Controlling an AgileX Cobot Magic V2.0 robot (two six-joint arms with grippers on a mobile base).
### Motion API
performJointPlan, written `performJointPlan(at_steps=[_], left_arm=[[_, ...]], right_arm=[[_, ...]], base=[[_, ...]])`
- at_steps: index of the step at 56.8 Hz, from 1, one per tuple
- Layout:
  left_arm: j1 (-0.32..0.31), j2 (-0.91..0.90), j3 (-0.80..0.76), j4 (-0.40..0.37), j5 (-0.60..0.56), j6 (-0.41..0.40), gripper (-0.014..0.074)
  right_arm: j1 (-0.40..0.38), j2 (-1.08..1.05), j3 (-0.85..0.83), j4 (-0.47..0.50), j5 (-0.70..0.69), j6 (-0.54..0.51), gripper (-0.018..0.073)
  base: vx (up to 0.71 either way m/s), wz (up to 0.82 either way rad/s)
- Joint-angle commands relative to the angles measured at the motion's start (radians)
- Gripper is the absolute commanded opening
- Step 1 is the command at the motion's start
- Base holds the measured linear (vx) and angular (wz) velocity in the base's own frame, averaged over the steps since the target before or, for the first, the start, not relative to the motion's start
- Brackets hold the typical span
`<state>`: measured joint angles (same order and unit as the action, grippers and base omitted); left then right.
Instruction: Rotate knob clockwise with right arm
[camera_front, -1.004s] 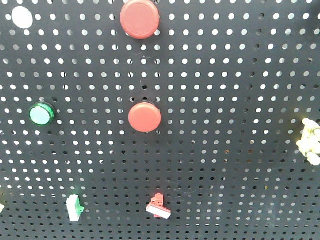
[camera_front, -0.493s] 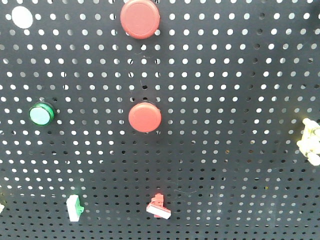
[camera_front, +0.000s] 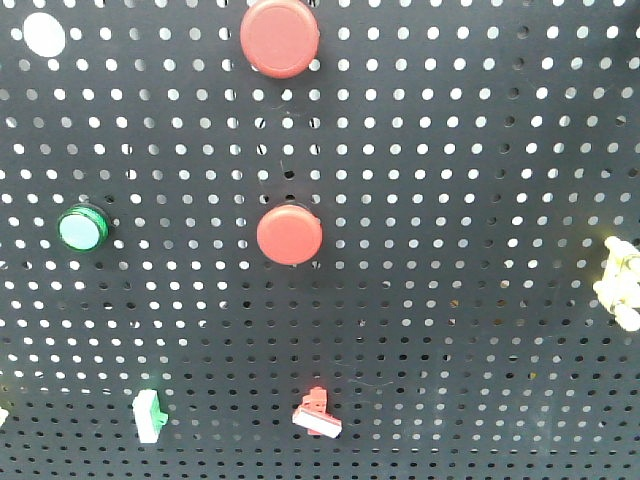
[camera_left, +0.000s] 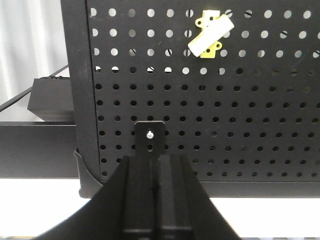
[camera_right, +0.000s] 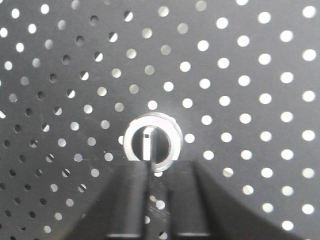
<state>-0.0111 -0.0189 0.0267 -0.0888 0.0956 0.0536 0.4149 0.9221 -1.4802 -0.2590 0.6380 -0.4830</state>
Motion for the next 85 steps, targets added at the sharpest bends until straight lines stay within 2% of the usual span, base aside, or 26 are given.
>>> performJointPlan(at_steps=[1,23,31,38,46,61,68,77,81,85], left_arm=[[-0.002,-0.010,0.011,-0.003,-0.086,-0.002,-0.0006],[-0.002,-0.010,0.011,-0.003,-0.086,-0.002,-0.0006],[-0.002,-0.010,0.011,-0.003,-0.086,-0.002,-0.0006],[-0.002,-0.010,0.011,-0.003,-0.086,-0.002,-0.0006],[-0.002,-0.010,0.011,-0.003,-0.086,-0.002,-0.0006],[-0.002,-0.010,0.011,-0.003,-0.086,-0.002,-0.0006],[-0.002,-0.010,0.011,-0.003,-0.086,-0.002,-0.0006],[-0.002,-0.010,0.011,-0.003,-0.086,-0.002,-0.0006],[-0.002,-0.010,0.011,-0.003,-0.086,-0.002,-0.0006],[-0.002,-0.010,0.011,-0.003,-0.086,-0.002,-0.0006]], right_arm=[[0.000,0.013,-0.026,-0.021,-0.087,0.005,0.0273],[0.000,0.068,-0.026,-0.003,-0.135,0.009,0.0214],[0.000,0.084,-0.026,-0.003,-0.135,0.029,0.0108],[0.000,0.092,-0.026,-0.005,-0.135,0.126,-0.0016],[0.000,0.095,-0.026,-0.002,-0.134,0.336,-0.0010],[0.000,0.095,-0.026,0.088,-0.143,0.995,-0.0009],[0.000,0.095,-0.026,0.127,-0.185,1.249,-0.0009],[0.000,0.095,-0.026,0.125,-0.242,1.473,-0.0009],[0.000,0.095,-0.026,0.118,-0.248,1.532,-0.0009],[0.000,0.095,-0.026,0.114,-0.248,1.544,-0.0008]], base=[[0.00,0.00],[0.00,0.00],[0.00,0.00],[0.00,0.00],[0.00,0.00],[0.00,0.00],[0.00,0.00],[0.00,0.00],[0.00,0.00],[0.00,0.00]])
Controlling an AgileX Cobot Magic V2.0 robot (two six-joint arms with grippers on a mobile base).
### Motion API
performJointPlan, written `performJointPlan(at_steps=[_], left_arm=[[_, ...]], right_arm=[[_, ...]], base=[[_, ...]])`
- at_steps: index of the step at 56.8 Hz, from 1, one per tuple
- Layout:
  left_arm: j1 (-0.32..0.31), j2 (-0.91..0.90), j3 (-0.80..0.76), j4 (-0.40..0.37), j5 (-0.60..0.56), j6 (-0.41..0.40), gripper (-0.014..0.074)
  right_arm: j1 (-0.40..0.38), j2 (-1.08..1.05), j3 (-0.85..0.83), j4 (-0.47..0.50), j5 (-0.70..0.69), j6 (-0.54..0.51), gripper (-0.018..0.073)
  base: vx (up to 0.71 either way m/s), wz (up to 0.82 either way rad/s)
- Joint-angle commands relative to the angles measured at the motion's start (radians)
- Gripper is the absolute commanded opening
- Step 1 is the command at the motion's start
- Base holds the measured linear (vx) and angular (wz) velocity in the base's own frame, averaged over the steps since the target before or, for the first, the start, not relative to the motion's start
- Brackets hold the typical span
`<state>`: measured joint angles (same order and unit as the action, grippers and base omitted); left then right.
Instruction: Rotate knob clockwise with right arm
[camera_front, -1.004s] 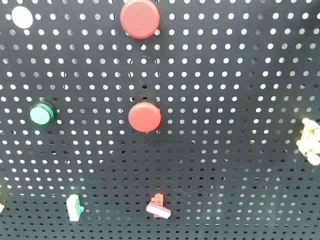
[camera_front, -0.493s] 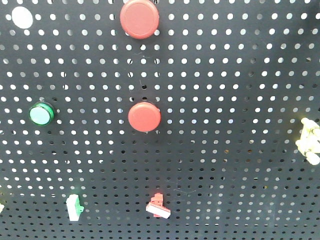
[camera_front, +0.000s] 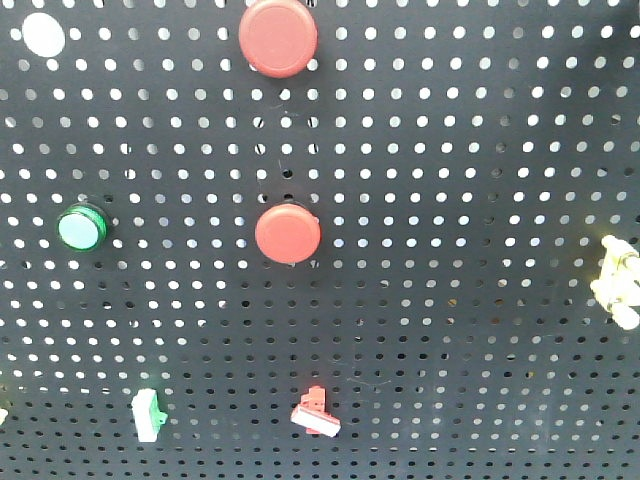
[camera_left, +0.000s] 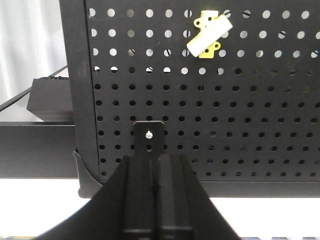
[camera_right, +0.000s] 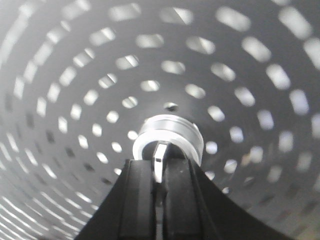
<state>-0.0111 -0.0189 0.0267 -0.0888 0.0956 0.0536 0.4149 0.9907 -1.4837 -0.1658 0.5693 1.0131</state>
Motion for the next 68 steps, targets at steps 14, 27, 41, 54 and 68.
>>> performJointPlan(at_steps=[14,27,41,54,68], left_arm=[[-0.002,-0.010,0.011,-0.003,-0.086,-0.002,-0.0006],[-0.002,-0.010,0.011,-0.003,-0.086,-0.002,-0.0006],[-0.002,-0.010,0.011,-0.003,-0.086,-0.002,-0.0006],[-0.002,-0.010,0.011,-0.003,-0.086,-0.002,-0.0006],[-0.002,-0.010,0.011,-0.003,-0.086,-0.002,-0.0006]], right_arm=[[0.000,0.026,-0.023,-0.093,-0.185,0.045,0.0013],[0.000,0.008,-0.023,-0.103,-0.178,0.045,0.0125],[0.000,-0.094,-0.023,-0.100,-0.008,0.017,0.0263],[0.000,-0.233,-0.010,-0.099,0.222,-0.219,0.0181],[0.000,-0.459,0.253,-0.097,0.202,-0.588,-0.0015]], base=[[0.00,0.00],[0.00,0.00],[0.00,0.00],[0.00,0.00],[0.00,0.00]])
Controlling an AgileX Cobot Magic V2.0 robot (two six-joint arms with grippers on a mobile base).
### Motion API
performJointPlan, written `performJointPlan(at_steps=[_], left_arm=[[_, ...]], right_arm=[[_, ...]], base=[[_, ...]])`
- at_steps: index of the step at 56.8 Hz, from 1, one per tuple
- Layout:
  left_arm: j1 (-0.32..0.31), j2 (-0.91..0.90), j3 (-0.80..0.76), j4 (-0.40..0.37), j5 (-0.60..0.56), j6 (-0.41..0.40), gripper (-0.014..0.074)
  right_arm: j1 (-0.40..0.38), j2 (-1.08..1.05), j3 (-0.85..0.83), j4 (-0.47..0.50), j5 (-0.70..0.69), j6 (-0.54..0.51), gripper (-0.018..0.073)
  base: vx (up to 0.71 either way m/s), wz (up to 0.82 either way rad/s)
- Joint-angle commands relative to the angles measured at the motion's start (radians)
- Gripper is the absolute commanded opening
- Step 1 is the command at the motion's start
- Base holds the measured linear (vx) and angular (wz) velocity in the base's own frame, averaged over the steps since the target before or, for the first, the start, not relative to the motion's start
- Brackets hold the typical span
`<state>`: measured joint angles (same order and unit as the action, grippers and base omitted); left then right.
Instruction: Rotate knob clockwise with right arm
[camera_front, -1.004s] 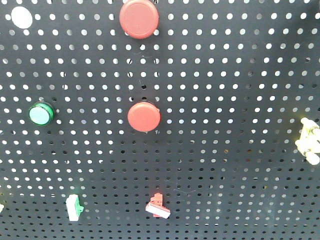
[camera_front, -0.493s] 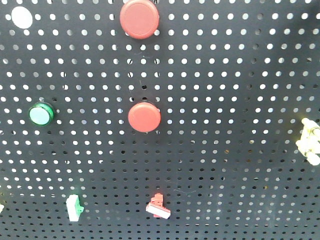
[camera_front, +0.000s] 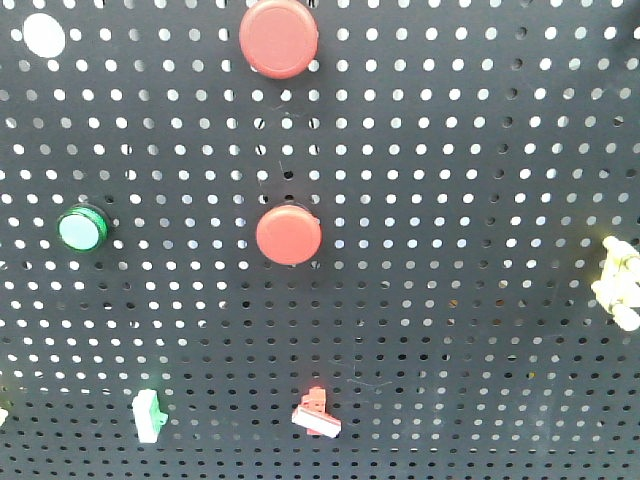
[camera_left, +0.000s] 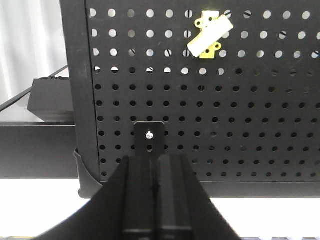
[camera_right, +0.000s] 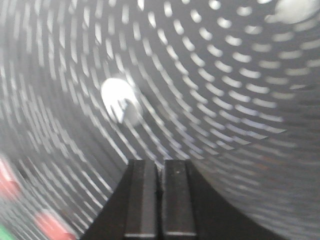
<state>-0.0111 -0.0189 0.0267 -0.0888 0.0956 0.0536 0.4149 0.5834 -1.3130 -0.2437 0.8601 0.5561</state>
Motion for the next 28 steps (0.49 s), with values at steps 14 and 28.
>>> performJointPlan(at_steps=[14,28], left_arm=[[-0.002,-0.010,0.011,-0.003,-0.086,-0.002,-0.0006],[-0.002,-0.010,0.011,-0.003,-0.086,-0.002,-0.0006]], right_arm=[[0.000,-0.247,0.569,-0.109,-0.499,-0.234,-0.0011],[0.000,-0.196,0.855,-0.352,-1.123,-0.228,-0.0009]], base=[[0.00,0.00],[0.00,0.00]])
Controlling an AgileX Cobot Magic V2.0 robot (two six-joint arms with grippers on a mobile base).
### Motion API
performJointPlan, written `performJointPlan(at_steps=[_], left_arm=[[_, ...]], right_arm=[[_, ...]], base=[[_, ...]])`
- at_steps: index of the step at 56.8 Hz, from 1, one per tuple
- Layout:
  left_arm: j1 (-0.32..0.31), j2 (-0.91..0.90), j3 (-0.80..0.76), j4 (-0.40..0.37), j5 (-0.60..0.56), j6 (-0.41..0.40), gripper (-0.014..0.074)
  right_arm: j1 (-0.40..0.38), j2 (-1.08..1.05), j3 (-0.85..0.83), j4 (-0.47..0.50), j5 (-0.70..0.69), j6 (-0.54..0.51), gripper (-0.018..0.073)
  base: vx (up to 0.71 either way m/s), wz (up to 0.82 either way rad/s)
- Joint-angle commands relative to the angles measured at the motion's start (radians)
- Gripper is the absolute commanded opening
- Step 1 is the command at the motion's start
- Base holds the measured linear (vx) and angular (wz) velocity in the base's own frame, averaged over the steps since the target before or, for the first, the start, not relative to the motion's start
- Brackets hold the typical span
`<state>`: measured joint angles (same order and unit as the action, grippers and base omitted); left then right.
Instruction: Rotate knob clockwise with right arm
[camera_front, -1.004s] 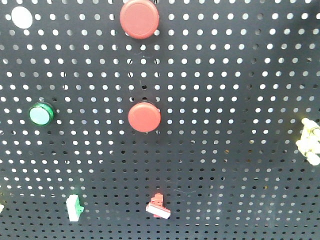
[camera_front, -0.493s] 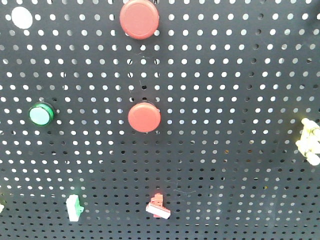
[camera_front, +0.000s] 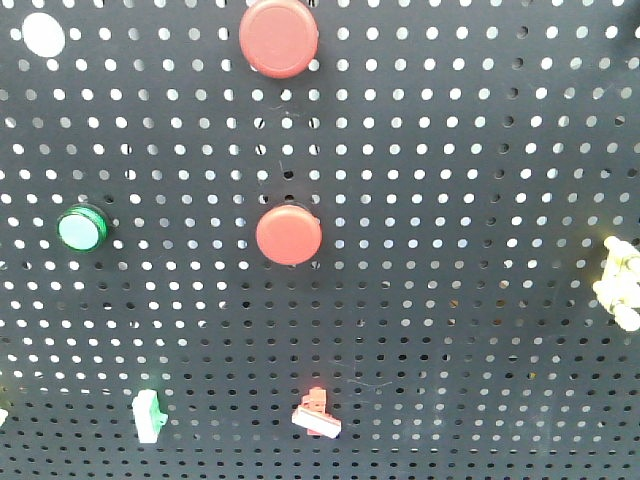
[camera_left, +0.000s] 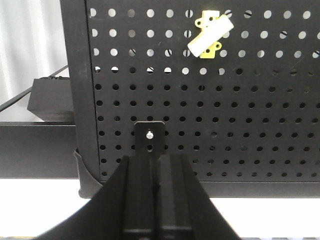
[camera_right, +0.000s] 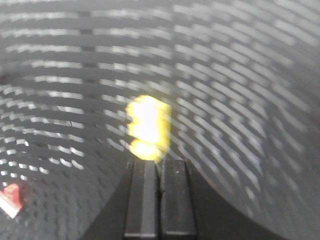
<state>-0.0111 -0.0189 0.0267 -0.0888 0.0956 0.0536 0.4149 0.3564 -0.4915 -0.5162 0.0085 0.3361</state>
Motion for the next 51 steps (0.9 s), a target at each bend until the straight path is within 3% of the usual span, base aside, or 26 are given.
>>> performJointPlan(at_steps=[1,9,25,29,33,37,40,45,51], left_arm=[[-0.002,-0.010,0.011,-0.003,-0.086,-0.002,-0.0006],[-0.002,-0.010,0.011,-0.003,-0.086,-0.002,-0.0006],[-0.002,-0.010,0.011,-0.003,-0.086,-0.002,-0.0006],[-0.002,-0.010,0.011,-0.003,-0.086,-0.002,-0.0006],[-0.002,-0.010,0.011,-0.003,-0.086,-0.002,-0.0006],[-0.002,-0.010,0.011,-0.003,-0.086,-0.002,-0.0006],[-0.002,-0.010,0.011,-0.003,-0.086,-0.002,-0.0006],[-0.002,-0.010,0.011,-0.003,-0.086,-0.002,-0.0006],[-0.002,-0.010,0.011,-0.003,-0.086,-0.002,-0.0006]], right_arm=[[0.000,0.034,0.045,-0.085,-0.294,-0.008,-0.0009],[0.000,0.047,0.142,-0.097,-0.419,-0.008,-0.0009],[0.000,0.047,0.242,-0.091,-0.381,-0.008,-0.0009],[0.000,0.036,0.271,-0.035,-0.325,-0.013,-0.0009],[-0.007,0.008,0.310,0.131,-0.236,-0.051,-0.0009],[-0.049,-0.045,0.357,0.327,-0.136,-0.145,-0.0009],[-0.096,-0.084,0.391,0.395,-0.100,-0.211,-0.0009],[-0.201,-0.154,0.455,0.405,-0.087,-0.285,-0.0009],[-0.341,-0.249,0.522,0.416,-0.086,-0.297,-0.0009]], base=[[0.00,0.00],[0.00,0.00],[0.00,0.00],[0.00,0.00],[0.00,0.00],[0.00,0.00],[0.00,0.00],[0.00,0.00],[0.00,0.00]])
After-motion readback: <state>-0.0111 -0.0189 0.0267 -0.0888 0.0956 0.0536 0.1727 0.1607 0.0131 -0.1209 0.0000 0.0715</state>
